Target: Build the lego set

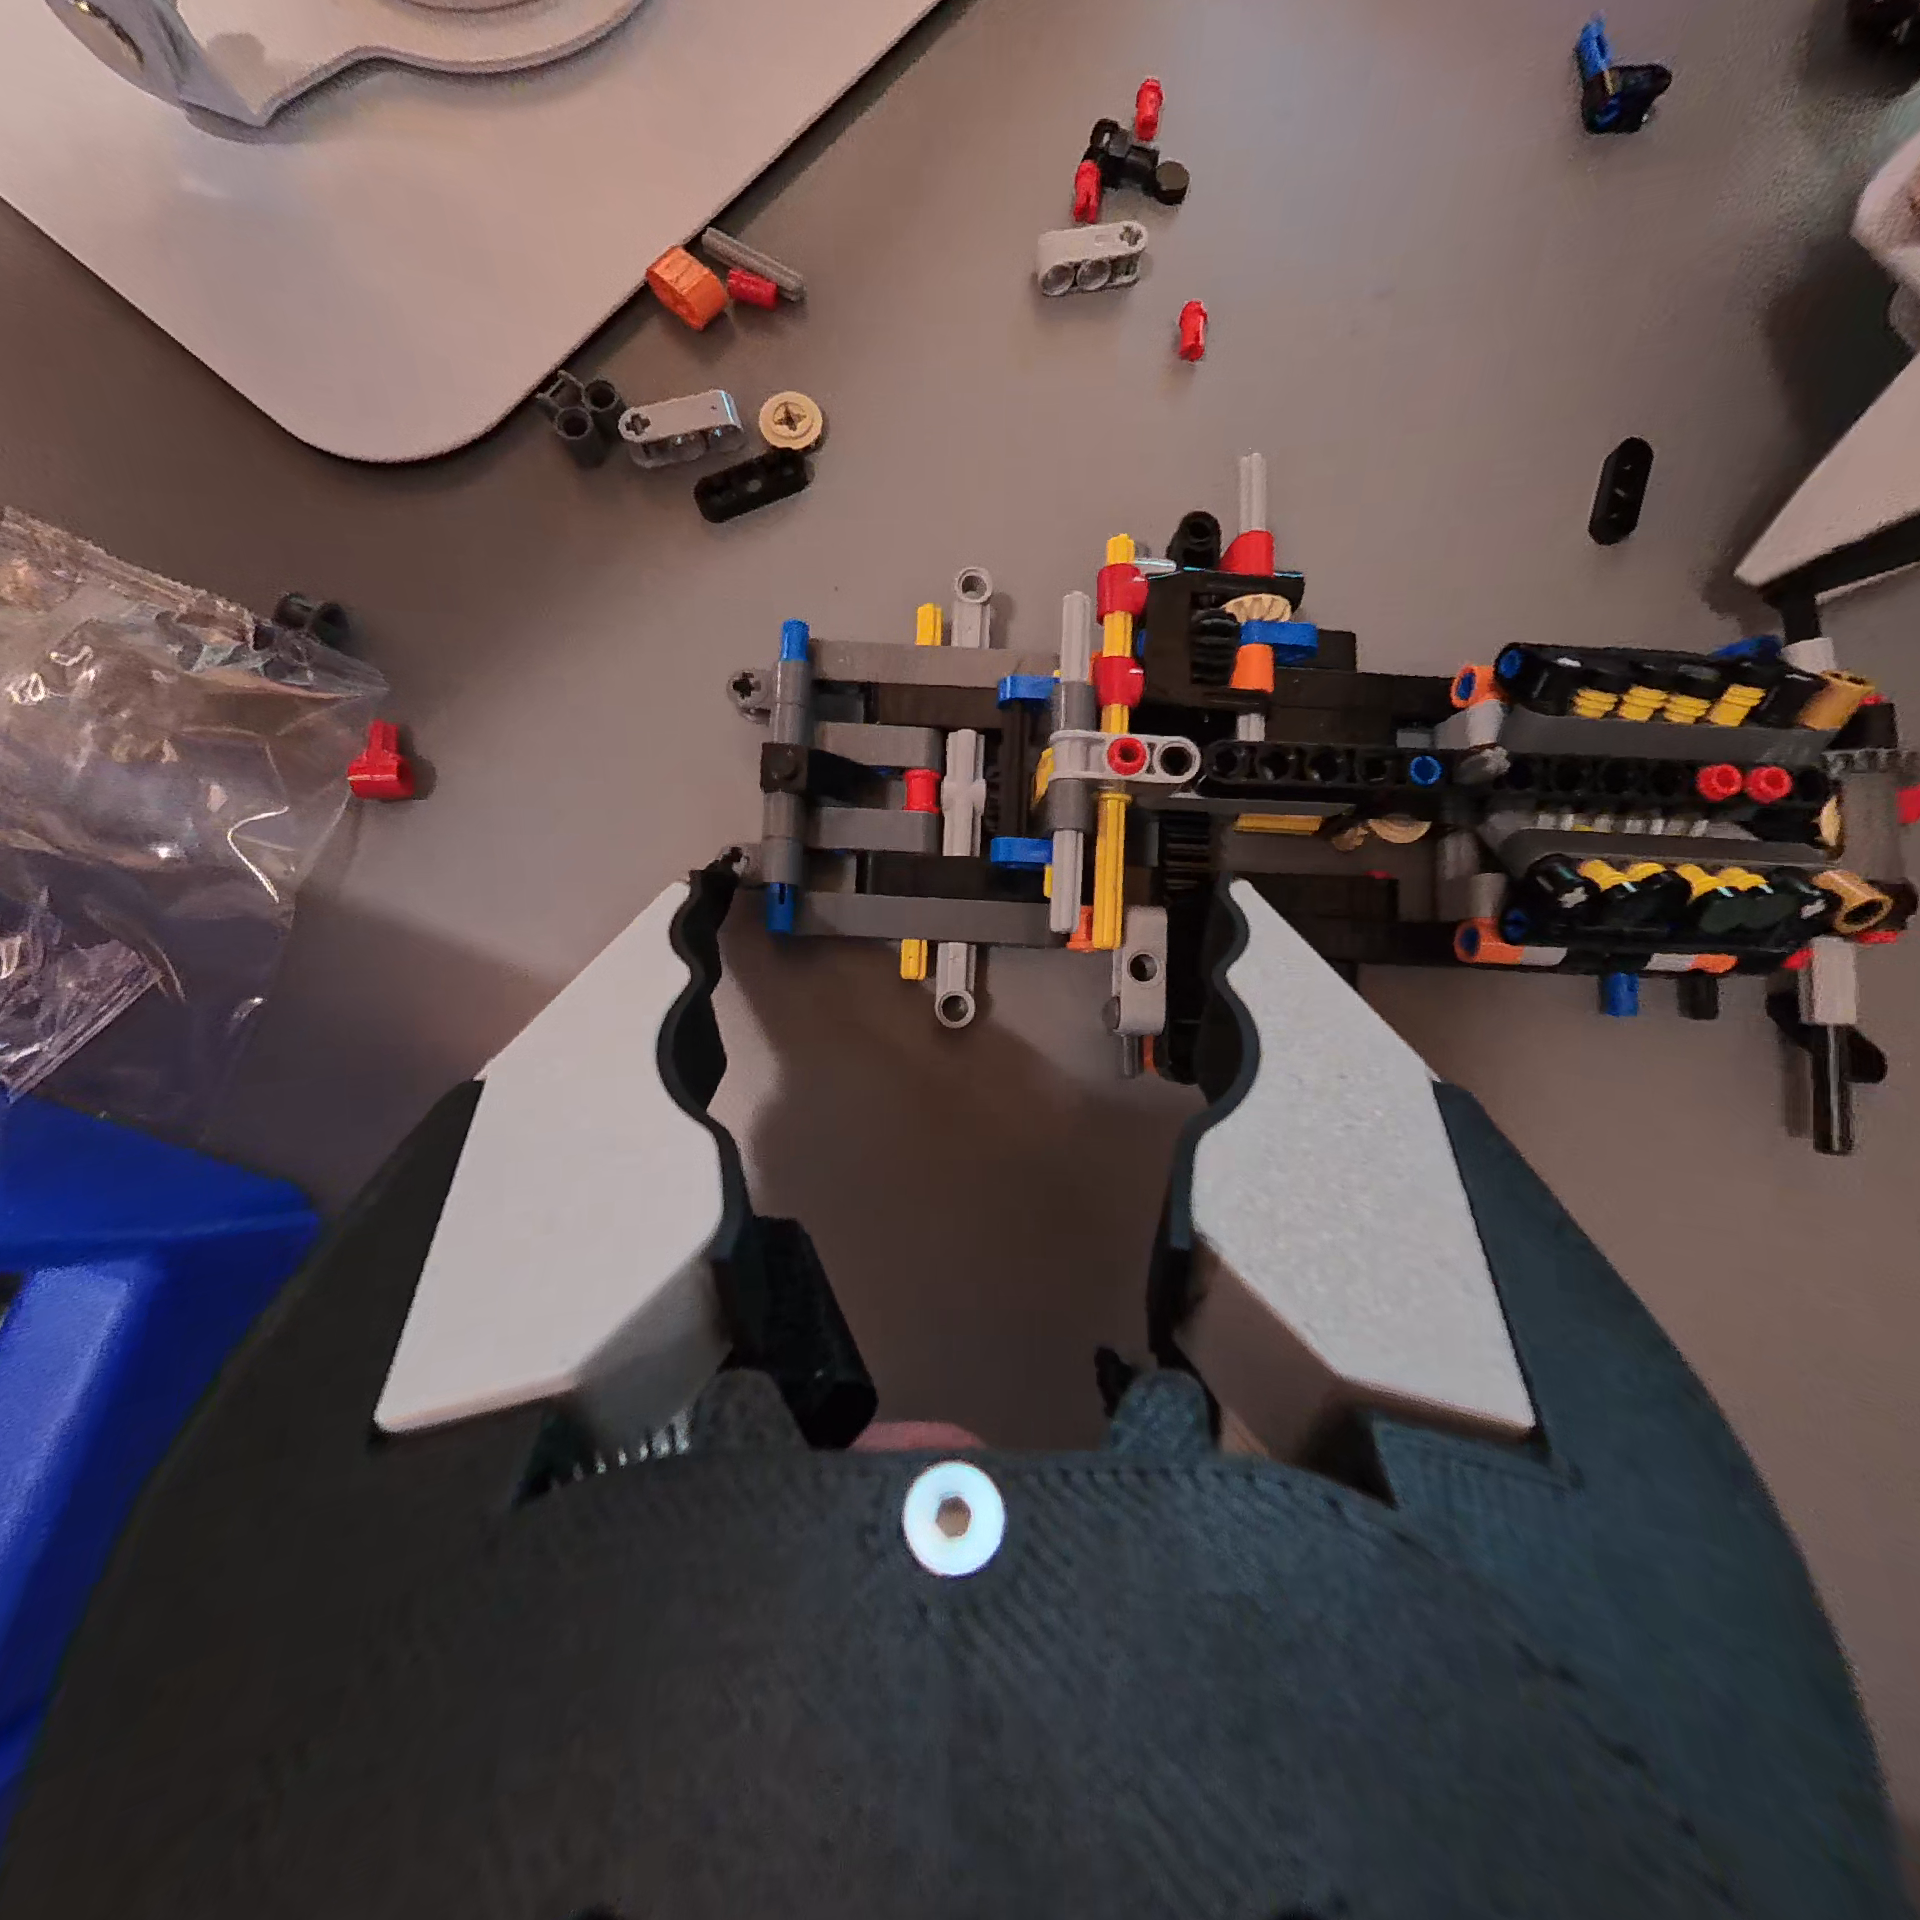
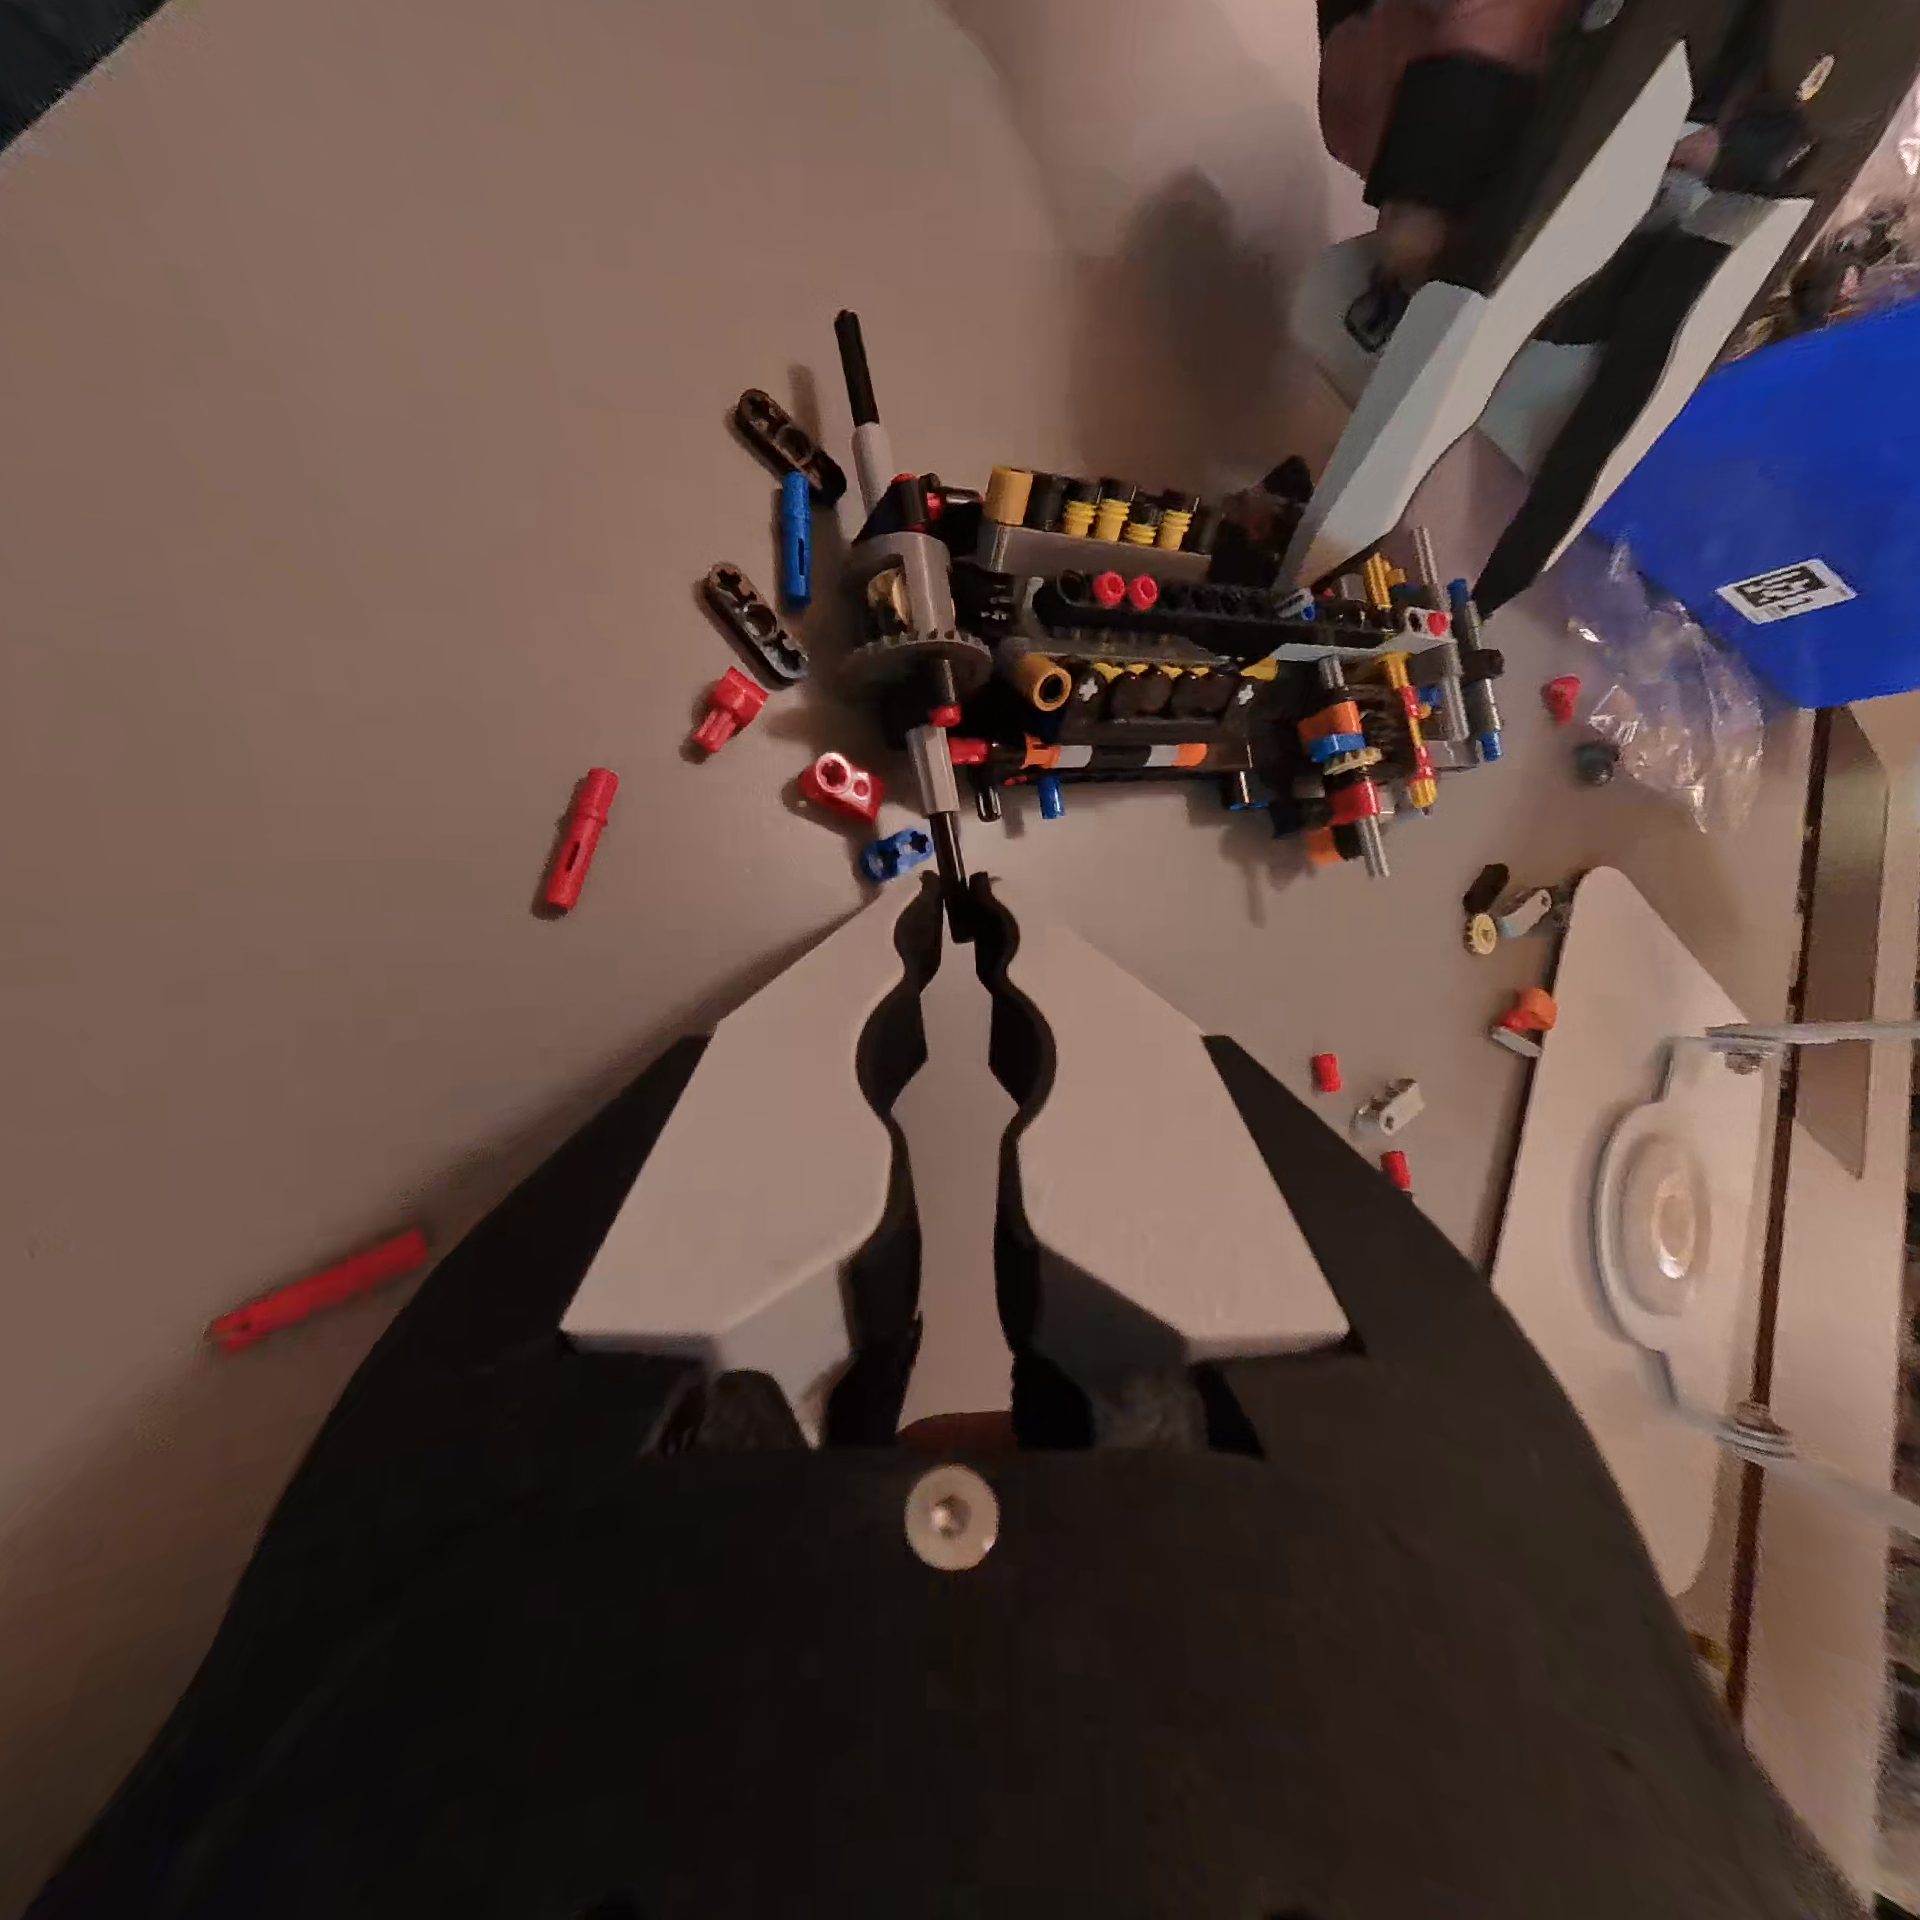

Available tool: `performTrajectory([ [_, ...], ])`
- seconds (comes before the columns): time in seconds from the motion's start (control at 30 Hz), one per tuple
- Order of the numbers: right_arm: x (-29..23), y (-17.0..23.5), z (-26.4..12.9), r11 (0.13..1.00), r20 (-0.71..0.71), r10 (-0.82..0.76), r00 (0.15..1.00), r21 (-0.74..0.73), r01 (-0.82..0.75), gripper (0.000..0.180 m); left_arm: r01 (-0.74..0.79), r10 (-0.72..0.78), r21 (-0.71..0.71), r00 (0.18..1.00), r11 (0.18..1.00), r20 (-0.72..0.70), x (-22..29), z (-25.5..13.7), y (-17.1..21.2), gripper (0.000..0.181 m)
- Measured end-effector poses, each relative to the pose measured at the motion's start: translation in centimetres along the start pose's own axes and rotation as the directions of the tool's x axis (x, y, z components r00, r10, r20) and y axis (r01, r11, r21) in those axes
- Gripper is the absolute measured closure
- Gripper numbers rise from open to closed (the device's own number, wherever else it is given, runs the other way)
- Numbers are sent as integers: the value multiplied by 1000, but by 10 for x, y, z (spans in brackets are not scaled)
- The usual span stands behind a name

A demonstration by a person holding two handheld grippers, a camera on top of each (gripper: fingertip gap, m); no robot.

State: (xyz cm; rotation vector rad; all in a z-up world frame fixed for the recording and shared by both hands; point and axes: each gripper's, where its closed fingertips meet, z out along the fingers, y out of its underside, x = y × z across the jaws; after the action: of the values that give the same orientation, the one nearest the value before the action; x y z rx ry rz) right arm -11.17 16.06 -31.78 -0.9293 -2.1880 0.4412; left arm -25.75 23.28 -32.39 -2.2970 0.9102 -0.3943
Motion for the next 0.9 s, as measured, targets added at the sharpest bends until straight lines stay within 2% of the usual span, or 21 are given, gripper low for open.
performTrajectory([
  [0.03, -2, 0, 1, 1000, 18, 20, 1000, 4, -20, 178, 6, -6, -4, 1000, 1000, -5, 0, 0, 1, 90],
  [0.07, -2, -1, 1, 999, 35, 51, 998, 13, -52, 178, 24, -24, -11, 999, 1000, -23, 3, 0, 1, 98],
  [0.13, -1, -2, 0, 990, 79, 137, 987, 25, -139, 178, 42, -42, -5, 999, 999, -13, 2, 0, 1, 99],
  [0.33, -2, -2, 0, 956, 155, 279, 948, 47, -289, 178, 66, -69, 47, 995, 997, 72, 17, -25, 4, 89],
  [0.43, -3, -4, 0, 925, 210, 360, 909, 45, -377, 178, 52, -62, 90, 991, 995, 121, 45, -41, 6, 91],
  [0.53, -3, -6, 1, 893, 253, 421, 871, 52, -447, 178, 33, -42, 90, 994, 995, 97, 87, -44, 15, 97],
  [0.7, 1, -7, 0, 867, 263, 462, 847, 69, -494, 178, -26, 25, 17, 998, 1000, 53, 134, -25, 38, 120],
  [0.9, 2, -8, -1, 854, 260, 483, 836, 73, -516, 178, -9, 7, 22, 997, 1000, 76, 131, -20, 38, 161],
])
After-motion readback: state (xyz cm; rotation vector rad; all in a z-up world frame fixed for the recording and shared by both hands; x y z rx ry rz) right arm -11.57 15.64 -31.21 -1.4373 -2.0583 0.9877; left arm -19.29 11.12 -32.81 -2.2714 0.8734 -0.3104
